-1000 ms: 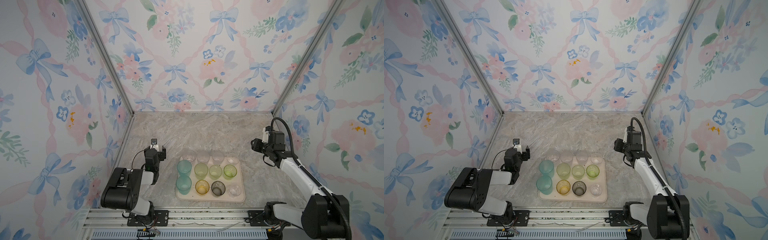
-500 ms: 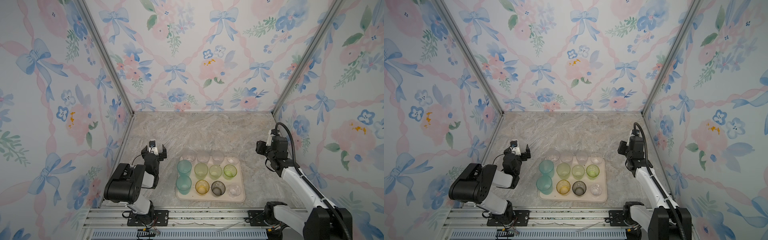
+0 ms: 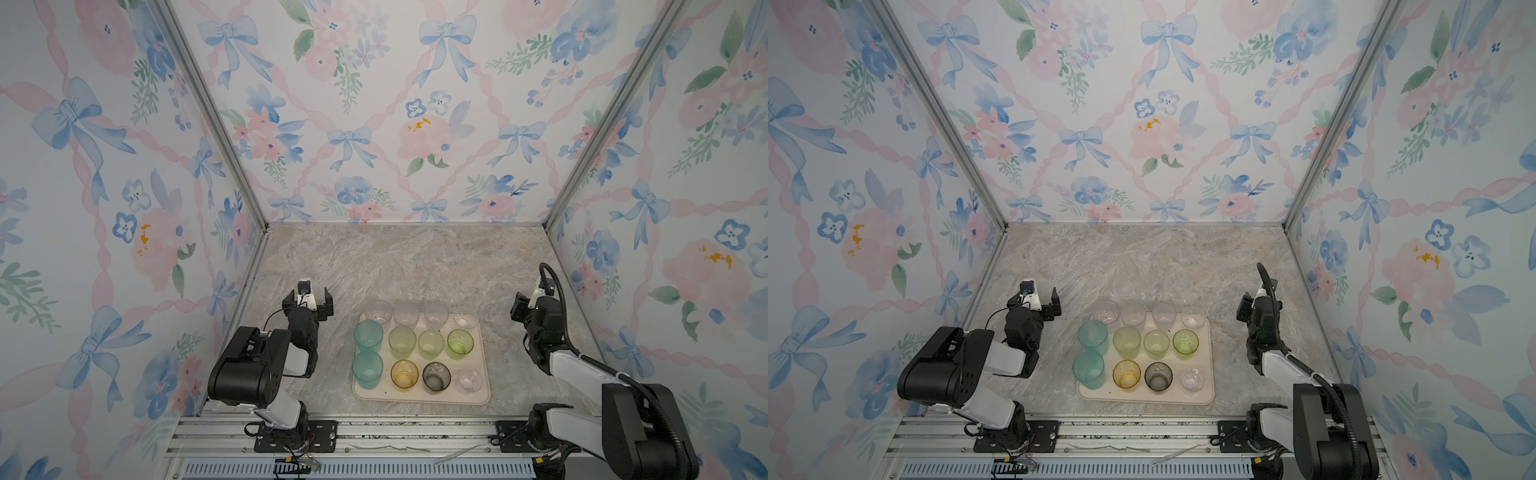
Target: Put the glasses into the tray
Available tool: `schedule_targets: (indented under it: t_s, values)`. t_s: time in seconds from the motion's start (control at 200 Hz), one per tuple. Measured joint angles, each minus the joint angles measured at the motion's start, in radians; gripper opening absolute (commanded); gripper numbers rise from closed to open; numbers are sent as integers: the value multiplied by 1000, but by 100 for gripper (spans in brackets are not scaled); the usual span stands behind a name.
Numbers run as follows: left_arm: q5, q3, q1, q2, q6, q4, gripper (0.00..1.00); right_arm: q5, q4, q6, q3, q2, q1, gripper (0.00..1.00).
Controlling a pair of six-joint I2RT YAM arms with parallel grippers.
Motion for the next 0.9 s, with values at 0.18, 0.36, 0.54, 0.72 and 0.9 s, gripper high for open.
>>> schedule_targets:
  t_s: [0.18,0.36,0.54,0.72,0.9]
  values:
    - [0,0,0,0,0,0,98,13,141,-29,0,93,0,57]
    - [0,0,0,0,0,0,98,9,235,-48,0,193,1,57]
    - [0,0,0,0,1,0,98,5,306,-78,2,267,21,57]
    - [0,0,0,0,1,0,98,11,302,-119,28,321,67,58]
    - [0,0,0,0,1,0,98,9,303,-130,40,321,65,81]
